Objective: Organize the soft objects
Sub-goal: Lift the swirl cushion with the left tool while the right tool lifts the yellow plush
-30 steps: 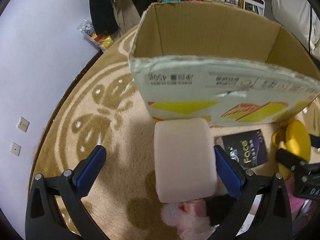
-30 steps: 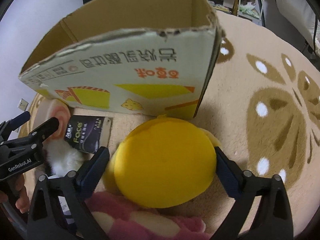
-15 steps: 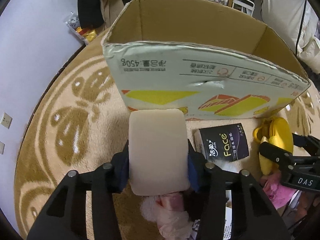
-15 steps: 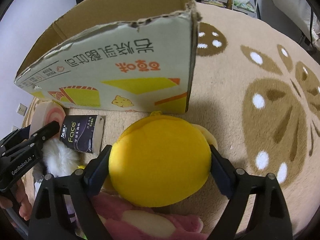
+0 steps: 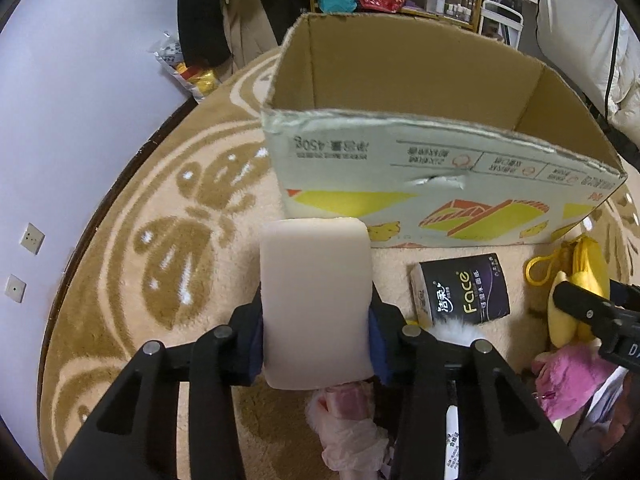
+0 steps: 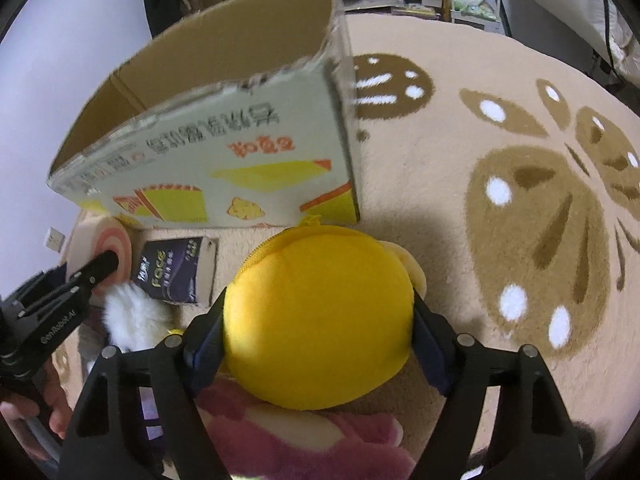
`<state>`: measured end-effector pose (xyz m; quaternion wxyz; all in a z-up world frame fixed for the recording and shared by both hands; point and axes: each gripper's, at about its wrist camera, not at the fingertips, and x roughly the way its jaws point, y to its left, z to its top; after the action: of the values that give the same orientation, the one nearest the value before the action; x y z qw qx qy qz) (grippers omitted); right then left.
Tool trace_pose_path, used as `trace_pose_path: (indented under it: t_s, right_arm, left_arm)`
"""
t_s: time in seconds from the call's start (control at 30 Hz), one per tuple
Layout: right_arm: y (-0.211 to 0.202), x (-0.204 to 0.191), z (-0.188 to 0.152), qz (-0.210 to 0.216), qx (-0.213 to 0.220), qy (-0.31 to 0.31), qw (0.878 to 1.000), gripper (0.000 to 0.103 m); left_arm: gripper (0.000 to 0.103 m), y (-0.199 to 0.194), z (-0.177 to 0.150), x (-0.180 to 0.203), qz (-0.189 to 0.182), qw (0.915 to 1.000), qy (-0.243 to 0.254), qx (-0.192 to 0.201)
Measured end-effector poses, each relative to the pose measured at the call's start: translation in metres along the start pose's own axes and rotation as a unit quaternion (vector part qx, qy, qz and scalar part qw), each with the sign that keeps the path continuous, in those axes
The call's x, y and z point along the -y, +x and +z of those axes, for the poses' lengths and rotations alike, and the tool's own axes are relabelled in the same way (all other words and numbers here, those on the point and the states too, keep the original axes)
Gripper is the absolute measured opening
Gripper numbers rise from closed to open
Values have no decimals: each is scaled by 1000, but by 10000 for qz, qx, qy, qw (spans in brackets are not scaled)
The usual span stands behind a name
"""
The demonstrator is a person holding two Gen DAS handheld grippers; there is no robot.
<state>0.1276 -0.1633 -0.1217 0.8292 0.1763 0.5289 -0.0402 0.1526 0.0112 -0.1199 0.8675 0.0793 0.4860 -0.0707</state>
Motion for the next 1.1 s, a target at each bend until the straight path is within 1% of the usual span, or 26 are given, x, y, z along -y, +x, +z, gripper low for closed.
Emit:
trace_pose_path:
  t_s: [0.13, 0.2, 0.3, 0.47, 0.63, 0.73, 0.83, 0.93, 1.0, 1.1]
  right_arm:
    - [-5, 3, 1, 14, 114, 17, 9999, 84]
    - [-15, 3, 4, 53, 188, -15, 9998, 84]
    - [-25, -5, 4, 132, 387, -145, 9991, 84]
    - [-41, -18, 2, 213, 624, -393, 9970, 84]
    - [-59, -30, -8, 173, 792, -630, 9947, 84]
    - [-66, -29, -10, 204, 896, -680, 9934, 84]
    - [-78, -31, -13, 290, 1066, -701, 9914, 84]
    - [-93, -38, -16, 351, 1277, -845, 9876, 84]
    - [-99, -41, -17, 382, 1333, -923, 9860, 84]
    - [-109, -45, -22, 421, 1466, -1013, 9831, 84]
  left_arm:
    - [40, -10, 1, -2, 47, 9999, -58, 150]
    - [40, -16, 1, -3, 41, 9997, -102, 225]
    - [40, -24, 3, -5, 207, 9992, -165, 312]
    - [39, -36, 3, -10, 259, 9983, -237, 472]
    - [39, -54, -1, -12, 355, 9969, -252, 650]
    - [39, -69, -2, -14, 342, 9953, -298, 855]
    - [39, -84, -2, -12, 410, 9930, -267, 1078]
    - [39, -99, -5, -9, 548, 9897, -230, 1303]
    - [39, -113, -7, -5, 677, 9864, -126, 1493]
    - [40, -128, -10, -1, 750, 9823, -6, 1715]
